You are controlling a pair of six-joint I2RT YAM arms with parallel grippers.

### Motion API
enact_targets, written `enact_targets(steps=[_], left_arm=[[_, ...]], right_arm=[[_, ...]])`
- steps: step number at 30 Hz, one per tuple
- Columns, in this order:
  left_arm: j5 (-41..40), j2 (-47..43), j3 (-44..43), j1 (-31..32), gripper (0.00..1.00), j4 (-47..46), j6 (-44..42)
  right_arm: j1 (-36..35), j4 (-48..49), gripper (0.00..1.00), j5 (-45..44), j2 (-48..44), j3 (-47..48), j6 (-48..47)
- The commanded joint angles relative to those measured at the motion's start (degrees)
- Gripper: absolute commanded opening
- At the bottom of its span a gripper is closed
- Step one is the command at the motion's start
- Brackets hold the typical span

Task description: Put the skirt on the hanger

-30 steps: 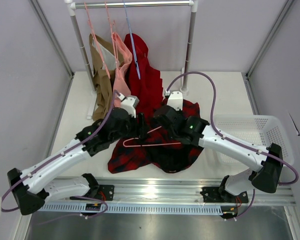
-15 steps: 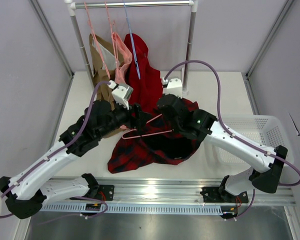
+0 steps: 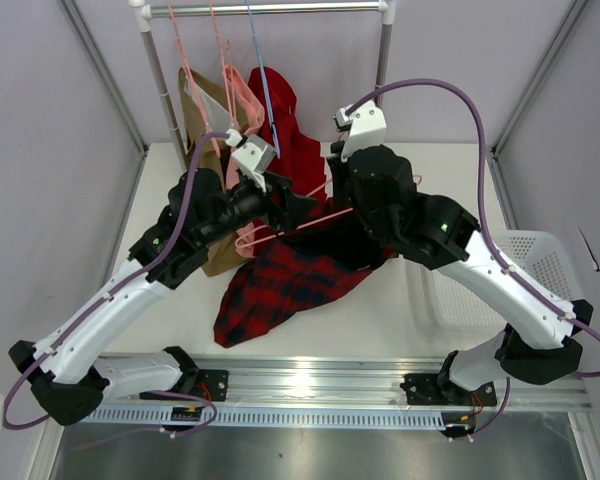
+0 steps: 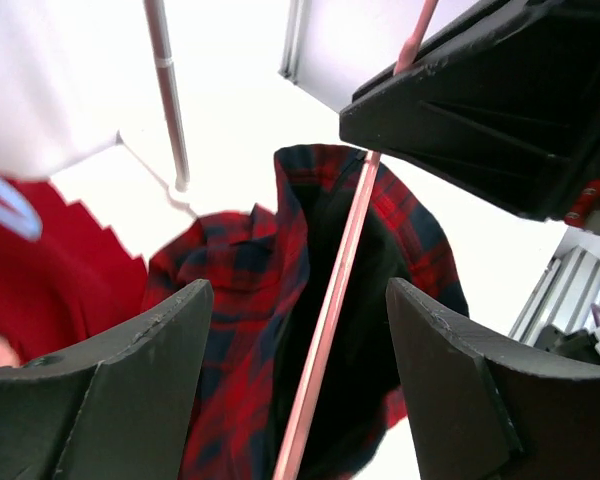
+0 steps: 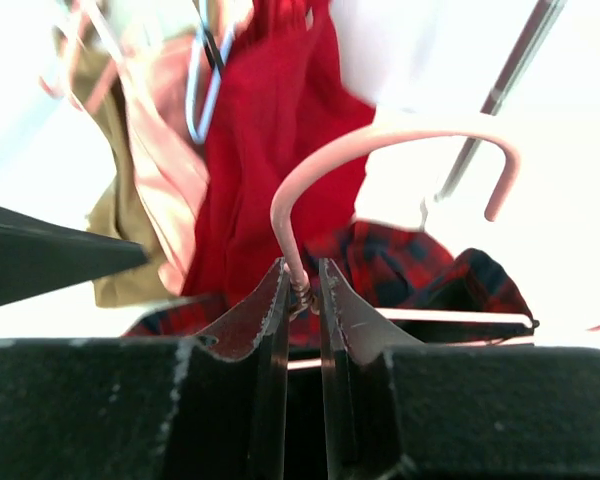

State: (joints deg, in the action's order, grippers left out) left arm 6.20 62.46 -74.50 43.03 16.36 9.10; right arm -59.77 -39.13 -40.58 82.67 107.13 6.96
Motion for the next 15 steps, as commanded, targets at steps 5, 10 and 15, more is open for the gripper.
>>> enact_targets(steps=[5, 10, 15], left_arm=[[5.4, 4.7, -8.3, -0.6, 0.73, -3.7, -4.9], [6.4, 6.6, -11.3, -0.6, 0.63, -3.5, -5.5], [7.0, 8.1, -13.4, -0.6, 0.44, -1.3, -6.5]], right_arm=[[-0.2, 0.7, 0.00, 2.3, 1.8, 9.8, -6.0], [0.0, -0.1, 0.00, 2.8, 3.6, 13.4, -6.7], [1.4, -0.3, 0.00, 5.4, 4.9, 16.2, -6.7]])
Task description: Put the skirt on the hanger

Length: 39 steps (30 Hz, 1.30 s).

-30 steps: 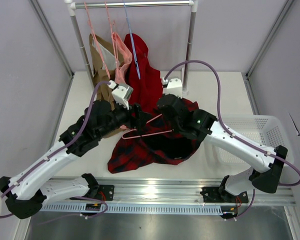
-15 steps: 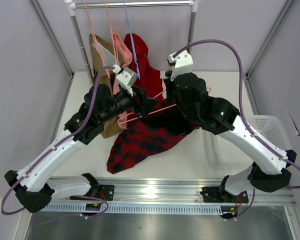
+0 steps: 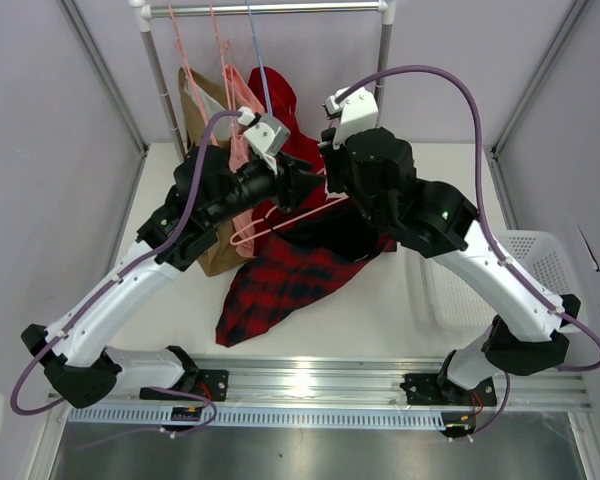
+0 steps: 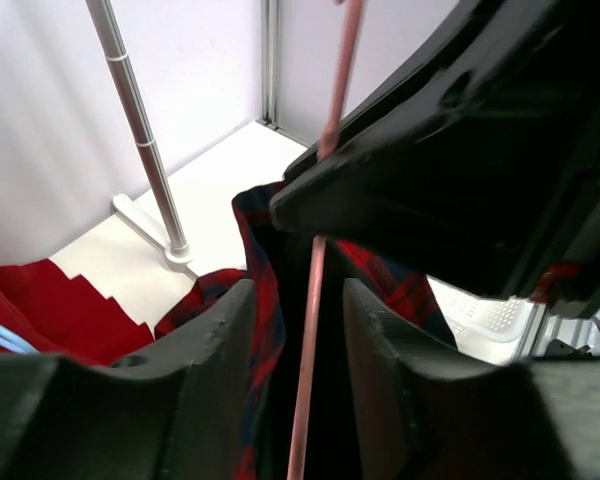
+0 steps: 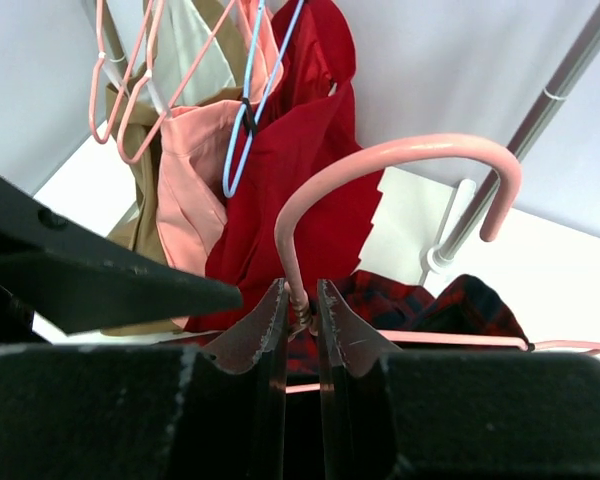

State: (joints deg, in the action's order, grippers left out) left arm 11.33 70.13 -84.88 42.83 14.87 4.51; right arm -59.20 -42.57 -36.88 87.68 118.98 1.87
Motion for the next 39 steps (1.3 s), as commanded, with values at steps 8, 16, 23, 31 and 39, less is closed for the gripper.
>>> enact_targets(steps=[8, 16, 23, 31, 39], left_arm=[[2.1, 2.3, -5.4, -0.3, 0.44, 3.8, -3.6], [1.5, 3.5, -4.9, -0.4, 0.42, 3.9, -4.2], [2.7, 4.0, -5.2, -0.4, 0.00, 3.7, -3.5], [-1.3, 0.8, -1.3, -0.3, 0.00, -0.9, 1.2], [-6.1, -0.8, 0.2, -0.2, 0.00, -3.6, 3.4]], right_arm=[[3.3, 2.0, 0.00, 4.9, 1.1, 7.1, -1.6], [3.7, 2.0, 0.00, 5.8, 1.3, 6.9, -1.4], [3.8, 2.1, 0.00, 5.9, 1.4, 6.5, -1.3], [3.9, 3.0, 0.00, 5.5, 0.9, 3.5, 0.2], [4.0, 4.7, 0.32, 5.2, -0.1, -1.4, 1.6]])
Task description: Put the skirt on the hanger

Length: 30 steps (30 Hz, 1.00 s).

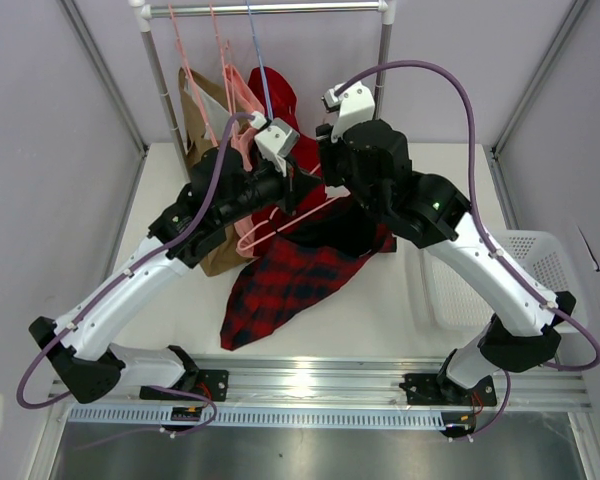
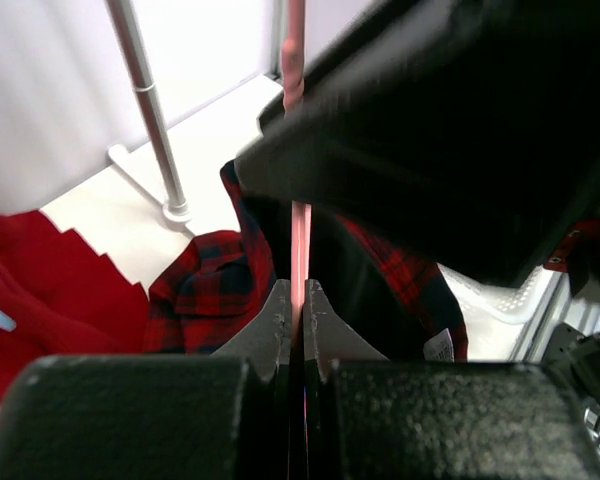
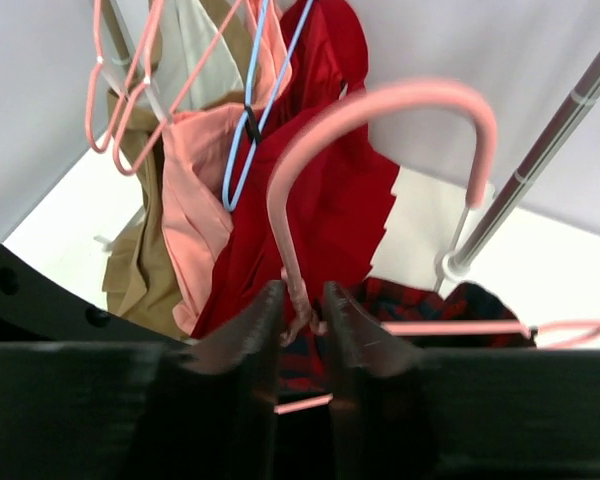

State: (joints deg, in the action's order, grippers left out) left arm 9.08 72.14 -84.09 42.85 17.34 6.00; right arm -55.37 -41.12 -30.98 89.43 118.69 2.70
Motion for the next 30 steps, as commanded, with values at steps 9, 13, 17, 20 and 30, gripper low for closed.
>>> enact_targets(steps=[9, 13, 17, 20, 30], left_arm=[[-12.9, -2.4, -0.7, -0.2, 0.00, -5.9, 4.7], [-18.0, -1.7, -2.2, -0.2, 0.00, -4.8, 5.7], [-22.0, -0.9, -4.8, -0.2, 0.00, -3.7, 6.5], [-23.9, -0.3, -7.8, -0.2, 0.00, -3.5, 6.4], [-30.8, 7.4, -24.6, -0.1, 0.00, -1.0, 7.0]], right_arm=[[0.1, 3.8, 0.80, -3.0, -4.3, -5.0, 2.9], [0.3, 3.3, 0.89, -5.4, -6.4, -5.2, 3.9], [1.8, 2.3, 0.92, -8.2, -8.6, -4.8, 5.8], [4.5, 0.5, 0.93, -9.7, -9.8, -3.0, 8.5], [11.6, -3.3, 0.94, -5.1, -11.7, 0.4, 12.1]])
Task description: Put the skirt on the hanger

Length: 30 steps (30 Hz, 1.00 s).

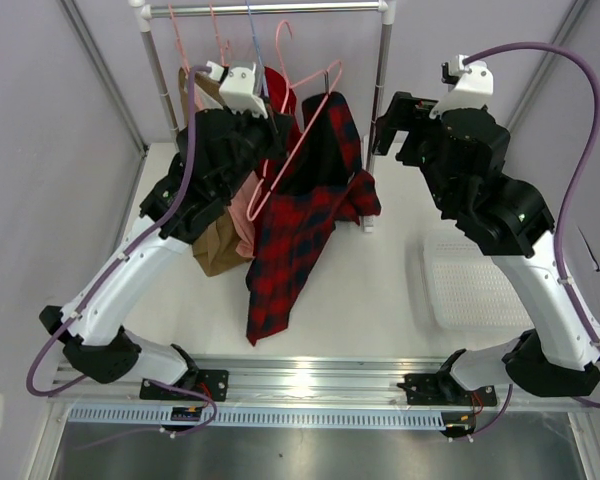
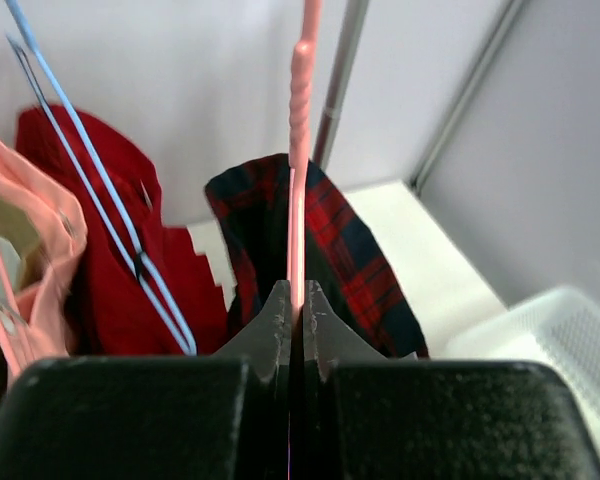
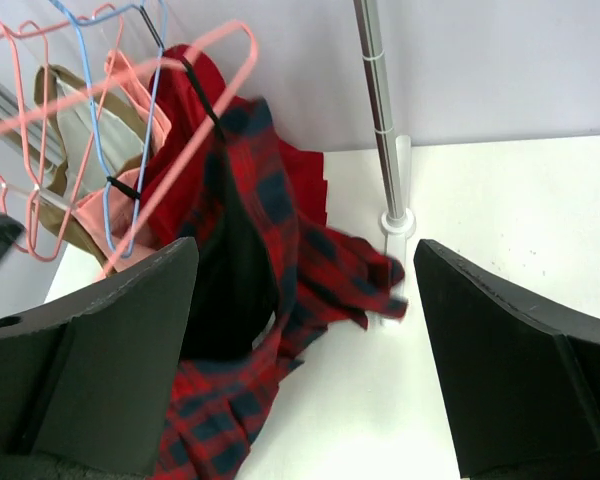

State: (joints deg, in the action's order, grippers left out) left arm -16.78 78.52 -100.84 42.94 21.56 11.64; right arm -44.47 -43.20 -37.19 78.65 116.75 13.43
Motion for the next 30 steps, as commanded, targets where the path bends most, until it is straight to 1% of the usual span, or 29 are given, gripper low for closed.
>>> enact_targets(steps=[1, 2, 7, 8, 9, 12, 15, 19, 26, 30], left_arm=[[-5.5, 2.9, -8.9, -0.1, 0.00, -4.8, 1.5], [-6.2, 3.9, -11.4, 0.0, 0.00, -4.5, 1.5], [-11.2, 9.3, -17.1, 1.1, 0.00, -4.2, 0.8], [-11.4, 11.1, -20.3, 1.1, 0.00, -4.5, 0.2], [-11.8, 12.2, -21.3, 1.1, 0.00, -4.5, -0.1], [-12.4, 16.9, -27.1, 1.0, 0.00, -3.7, -2.2], [-11.1, 21.1, -32.4, 0.5, 0.00, -3.0, -4.1], [-10.4, 27.4, -40.5, -1.4, 0.00, 1.3, -2.4], [-8.5, 30.2, -40.4, -4.7, 0.00, -2.5, -1.0], [-5.5, 31.3, -39.4, -7.0, 0.00, -5.2, -0.3]], right_arm=[[0.9, -1.4, 0.95, 1.3, -0.9, 2.5, 1.4], [1.0, -1.4, 0.95, 1.5, -1.0, 2.6, 1.4], [1.6, -1.8, 0.95, 1.8, -0.9, 3.5, 1.4], [1.7, -2.1, 0.95, 1.9, -0.9, 3.6, 1.4], [1.8, -2.2, 0.95, 2.0, -0.9, 3.6, 1.3], [2.0, -2.5, 0.95, 2.2, -1.1, 3.5, 1.6], [2.5, -2.8, 0.95, 2.2, -1.7, 3.1, 1.3], [3.4, -2.9, 0.95, 2.8, -2.3, 2.3, 1.2], [5.4, -2.4, 0.95, 4.8, -3.9, 0.0, 1.6], [6.7, -1.9, 0.95, 6.2, -4.9, -2.4, 2.6]])
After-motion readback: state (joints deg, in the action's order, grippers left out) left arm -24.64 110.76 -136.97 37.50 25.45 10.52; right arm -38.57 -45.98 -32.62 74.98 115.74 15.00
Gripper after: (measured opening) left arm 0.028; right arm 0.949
